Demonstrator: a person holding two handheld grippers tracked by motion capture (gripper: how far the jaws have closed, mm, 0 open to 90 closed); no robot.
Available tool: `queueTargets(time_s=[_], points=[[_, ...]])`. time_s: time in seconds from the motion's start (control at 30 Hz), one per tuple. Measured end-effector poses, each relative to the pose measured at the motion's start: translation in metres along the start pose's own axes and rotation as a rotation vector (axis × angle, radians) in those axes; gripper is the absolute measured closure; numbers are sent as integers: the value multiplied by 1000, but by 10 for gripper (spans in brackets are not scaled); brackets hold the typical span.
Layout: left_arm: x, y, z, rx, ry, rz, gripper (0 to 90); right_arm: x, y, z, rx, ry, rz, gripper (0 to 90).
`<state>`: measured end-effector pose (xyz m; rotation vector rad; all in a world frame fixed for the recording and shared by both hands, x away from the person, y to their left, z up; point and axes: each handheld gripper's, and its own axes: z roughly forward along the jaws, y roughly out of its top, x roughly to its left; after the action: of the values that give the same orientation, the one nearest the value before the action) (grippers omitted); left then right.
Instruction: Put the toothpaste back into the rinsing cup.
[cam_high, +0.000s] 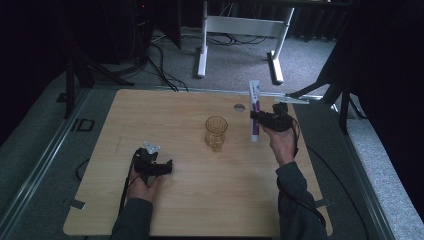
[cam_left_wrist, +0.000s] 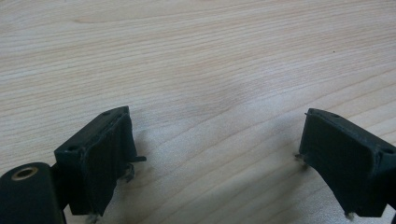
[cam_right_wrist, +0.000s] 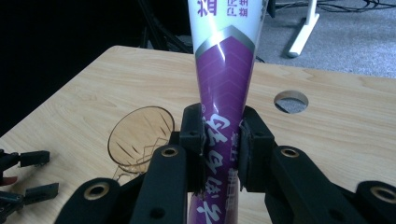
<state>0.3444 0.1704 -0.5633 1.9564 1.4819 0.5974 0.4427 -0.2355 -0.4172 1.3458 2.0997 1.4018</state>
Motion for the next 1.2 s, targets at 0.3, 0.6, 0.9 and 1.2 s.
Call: queueTargets(time_s=[0.3, 0.6, 0.9, 1.2], points=[[0, 0, 0, 0, 0, 0, 97, 0, 3, 3, -26, 25, 15, 750], [0, 0, 0, -1, -1, 0, 97, 4, 7, 6, -46, 31, 5, 750], [0, 0, 0, -1, -1, 0, 97, 8, 10, 12, -49, 36, -10, 750], [0, 0, 1, 0, -1, 1, 97, 15, 13, 17, -65, 35, -23, 749]])
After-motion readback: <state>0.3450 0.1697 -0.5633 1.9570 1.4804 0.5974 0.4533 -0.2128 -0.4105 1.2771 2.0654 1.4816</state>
